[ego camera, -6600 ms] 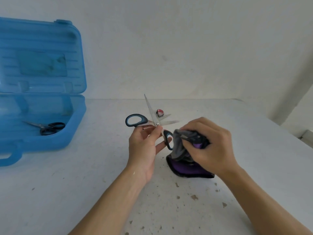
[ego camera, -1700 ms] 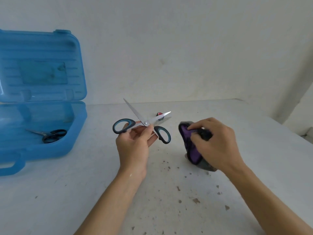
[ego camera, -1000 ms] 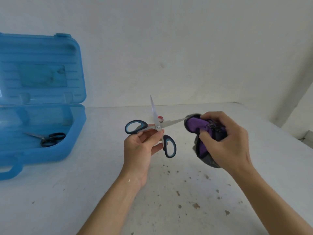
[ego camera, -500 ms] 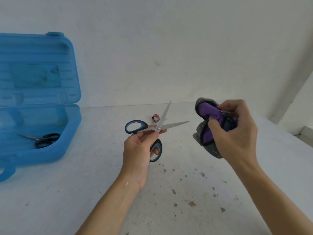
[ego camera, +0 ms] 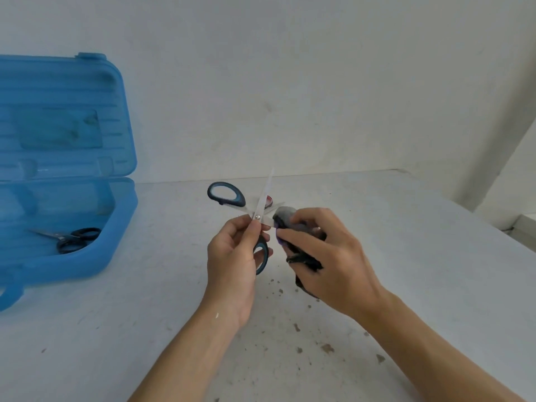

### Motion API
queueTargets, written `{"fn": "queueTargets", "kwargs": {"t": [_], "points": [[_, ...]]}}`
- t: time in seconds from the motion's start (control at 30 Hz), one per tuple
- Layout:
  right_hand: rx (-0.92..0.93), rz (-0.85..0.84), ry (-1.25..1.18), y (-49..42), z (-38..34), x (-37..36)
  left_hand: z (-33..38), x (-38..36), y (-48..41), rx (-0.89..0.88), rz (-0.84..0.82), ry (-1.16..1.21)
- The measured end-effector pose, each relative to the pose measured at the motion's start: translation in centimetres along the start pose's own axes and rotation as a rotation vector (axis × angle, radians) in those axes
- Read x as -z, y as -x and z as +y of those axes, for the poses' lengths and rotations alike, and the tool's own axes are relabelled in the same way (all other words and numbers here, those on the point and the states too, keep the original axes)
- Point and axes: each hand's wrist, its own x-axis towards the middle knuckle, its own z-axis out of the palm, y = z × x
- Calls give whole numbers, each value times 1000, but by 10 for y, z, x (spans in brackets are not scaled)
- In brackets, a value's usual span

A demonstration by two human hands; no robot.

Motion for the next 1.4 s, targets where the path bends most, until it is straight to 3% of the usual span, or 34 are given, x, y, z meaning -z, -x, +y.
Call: {"fn": "queueTargets", "kwargs": {"t": [0.1,0.2,0.3,0.47,0.63,0.77,0.9,1.07,1.3,1.4], "points": [[-124,63,74,-5,4,3,-5,-5,3,-12,14,-26],[-43,110,106,-3,0,4,-10,-11,8,-23,-14,-59],[76,46,98,-3,-6,-2,-11,-11,11,-30,-18,-67],[-88,-106,131,-4,15,9,-1,0,-1,-118,78,-136],[-349,171,62,-6,37,37,9,5,-2,-56,-31,-203],[-397,332,36,-8,40,48,7,2,2,-27,-132,-268],[-330,354,26,-8,38,47,6,2,5,-38,-232,-356],[-148,323,105,-8,36,44,2,6,-2,-144,-230,-582],[122,54,2,-7,26,27,0,6,6,-344,-304,-887],[149,-25,9,-4,31,17,-1,6,7,-430,-288,-1011]]}}
